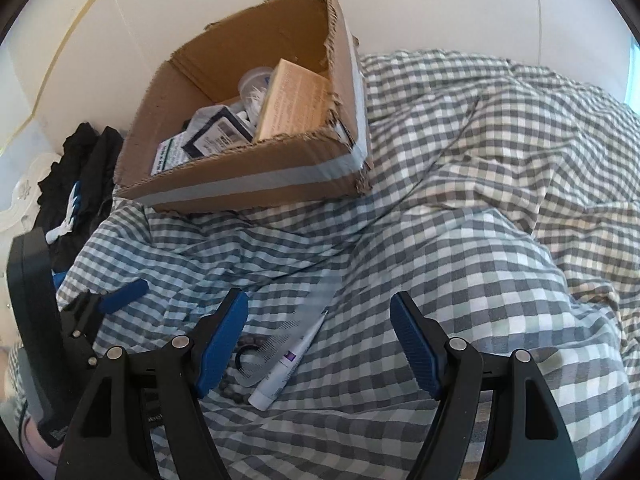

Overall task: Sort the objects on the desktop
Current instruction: 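Grasp the grey bead bracelet with left tool while right tool grasps the white-purple tube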

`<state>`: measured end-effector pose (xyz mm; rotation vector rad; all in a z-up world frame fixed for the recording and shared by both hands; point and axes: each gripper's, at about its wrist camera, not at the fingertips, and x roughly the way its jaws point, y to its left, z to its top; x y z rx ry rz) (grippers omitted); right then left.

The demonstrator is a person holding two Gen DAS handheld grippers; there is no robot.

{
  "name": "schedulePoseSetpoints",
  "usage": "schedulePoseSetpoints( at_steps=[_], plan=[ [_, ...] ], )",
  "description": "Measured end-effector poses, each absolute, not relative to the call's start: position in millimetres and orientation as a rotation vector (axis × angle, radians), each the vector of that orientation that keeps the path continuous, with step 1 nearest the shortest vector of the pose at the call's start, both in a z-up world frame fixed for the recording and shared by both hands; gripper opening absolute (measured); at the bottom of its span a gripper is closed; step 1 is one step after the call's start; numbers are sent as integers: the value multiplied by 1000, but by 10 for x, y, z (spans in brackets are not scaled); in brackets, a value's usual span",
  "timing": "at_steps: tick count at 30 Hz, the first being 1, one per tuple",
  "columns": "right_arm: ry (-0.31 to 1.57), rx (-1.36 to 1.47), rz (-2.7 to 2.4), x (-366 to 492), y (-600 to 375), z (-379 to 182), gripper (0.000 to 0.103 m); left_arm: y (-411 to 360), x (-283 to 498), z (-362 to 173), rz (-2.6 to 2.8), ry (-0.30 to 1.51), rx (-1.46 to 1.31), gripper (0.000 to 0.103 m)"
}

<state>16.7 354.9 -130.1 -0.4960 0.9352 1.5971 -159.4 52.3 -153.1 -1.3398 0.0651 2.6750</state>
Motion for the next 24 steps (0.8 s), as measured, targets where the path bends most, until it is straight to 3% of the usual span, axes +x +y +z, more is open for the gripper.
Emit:
schedulePoseSetpoints(
  at_steps=[5,10,18,24],
  plan=[
    [952,-509,1598,140,3577,-1349,73,438,-1661,-1832,2539,-38,-1492,71],
    [959,-531,1601,89,3594,-1391,73,477,-1685,-2053,2440,-54,-1586,69],
    [961,-570,1606,14,3627,-1453,73,536,-1760,-2204,2354,-60,-1628,48],
    [953,-587,1603,-26,3616,-1465,74,454,-1801,-2305,2312,-104,-1693,13]
  ],
)
